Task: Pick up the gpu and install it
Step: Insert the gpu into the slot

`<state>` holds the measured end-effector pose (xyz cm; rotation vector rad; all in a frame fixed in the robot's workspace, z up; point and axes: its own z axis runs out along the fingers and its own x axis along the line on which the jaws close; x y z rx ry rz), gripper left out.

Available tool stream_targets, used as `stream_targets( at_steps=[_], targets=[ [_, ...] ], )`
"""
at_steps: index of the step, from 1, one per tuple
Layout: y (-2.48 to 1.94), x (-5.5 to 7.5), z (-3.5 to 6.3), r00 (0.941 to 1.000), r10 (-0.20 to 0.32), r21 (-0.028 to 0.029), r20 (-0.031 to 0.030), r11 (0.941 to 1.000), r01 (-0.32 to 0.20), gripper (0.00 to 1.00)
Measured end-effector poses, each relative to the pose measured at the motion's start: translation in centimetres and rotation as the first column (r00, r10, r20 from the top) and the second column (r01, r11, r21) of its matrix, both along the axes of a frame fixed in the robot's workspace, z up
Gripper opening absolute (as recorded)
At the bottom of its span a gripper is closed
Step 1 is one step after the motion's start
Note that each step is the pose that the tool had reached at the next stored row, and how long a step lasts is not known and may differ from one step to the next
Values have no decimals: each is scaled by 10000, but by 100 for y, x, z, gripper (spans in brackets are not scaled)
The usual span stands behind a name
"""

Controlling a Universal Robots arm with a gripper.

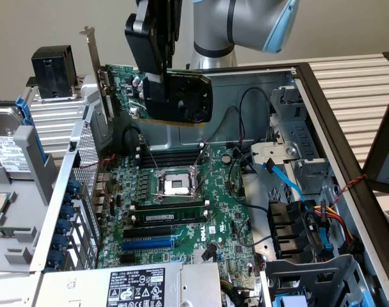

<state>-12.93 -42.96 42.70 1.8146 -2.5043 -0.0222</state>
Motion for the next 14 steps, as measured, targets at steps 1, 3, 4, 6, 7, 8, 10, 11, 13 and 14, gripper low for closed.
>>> stream_targets(
  at_steps=[1,3,4,6,7,8,10,11,13,14],
  targets=[
    [0,0,-5,9998,179,0,22,9998,-179,27],
    [0,0,-17,9985,544,-2,61,9985,-544,27],
    [0,0,-26,9974,719,-2,71,9974,-719,27],
    [0,0,-55,9942,1076,-1,78,9942,-1076,27],
    [0,0,-74,9919,1266,-2,78,9920,-1266,27],
    [0,-1,-91,9898,1426,-3,77,9898,-1426,27],
    [0,-4,-128,9851,1720,-3,77,9851,-1720,27],
    [0,-3,-146,9832,1825,-2,78,9832,-1825,27],
    [0,-3,-170,9822,1877,-2,73,9822,-1877,27],
    [0,-3,-171,9822,1877,-4,70,9822,-1877,27]
  ],
)
